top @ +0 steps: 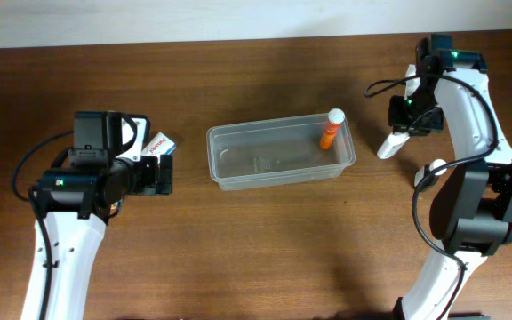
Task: Pack container
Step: 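Grasp the white Calamine bottle with the right gripper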
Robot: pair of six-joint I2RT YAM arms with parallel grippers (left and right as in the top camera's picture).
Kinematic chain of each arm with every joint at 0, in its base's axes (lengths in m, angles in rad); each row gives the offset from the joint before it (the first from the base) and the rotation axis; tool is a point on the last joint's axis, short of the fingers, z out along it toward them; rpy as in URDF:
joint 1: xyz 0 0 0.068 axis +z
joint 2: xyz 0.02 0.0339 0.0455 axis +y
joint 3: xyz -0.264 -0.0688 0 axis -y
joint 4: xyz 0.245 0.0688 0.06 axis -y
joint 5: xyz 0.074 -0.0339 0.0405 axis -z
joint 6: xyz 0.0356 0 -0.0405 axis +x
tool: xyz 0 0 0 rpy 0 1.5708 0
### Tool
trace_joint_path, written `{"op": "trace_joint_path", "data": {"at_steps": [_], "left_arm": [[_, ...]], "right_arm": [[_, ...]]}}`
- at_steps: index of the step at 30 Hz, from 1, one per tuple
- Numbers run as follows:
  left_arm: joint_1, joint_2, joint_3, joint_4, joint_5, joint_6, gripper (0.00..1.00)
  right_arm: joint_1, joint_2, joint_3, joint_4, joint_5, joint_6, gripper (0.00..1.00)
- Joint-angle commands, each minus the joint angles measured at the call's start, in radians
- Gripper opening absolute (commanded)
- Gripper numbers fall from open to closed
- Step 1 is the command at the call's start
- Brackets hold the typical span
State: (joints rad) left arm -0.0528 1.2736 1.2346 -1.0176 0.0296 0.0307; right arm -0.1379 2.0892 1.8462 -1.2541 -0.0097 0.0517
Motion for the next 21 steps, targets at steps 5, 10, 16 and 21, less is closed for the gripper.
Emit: {"op": "trace_joint_path", "data": {"at_steps": [5,10,16,21], "left_arm": [[0.005,0.004,0.017,-0.002,0.001,0.012,0.99],[0.005,0.004,0.017,-0.002,0.001,0.012,0.99],[0.005,0.004,0.017,0.0,0.0,0.012,0.99],[0.005,0.004,0.017,0.002,0.0,0.012,0.99]], "right_arm": [[-0.008,-0.001,-0.006,-0.007,-0.005,0.0,0.15],[-0.002,-0.04,0.014,-0.039,-0.005,-0.02,0.13],[0.027,-0.154,0.059,-0.104,-0.017,-0.046,0.12],[0.082,-0.299,0.06,-0.146,-0.074,-0.086,0.12]]}}
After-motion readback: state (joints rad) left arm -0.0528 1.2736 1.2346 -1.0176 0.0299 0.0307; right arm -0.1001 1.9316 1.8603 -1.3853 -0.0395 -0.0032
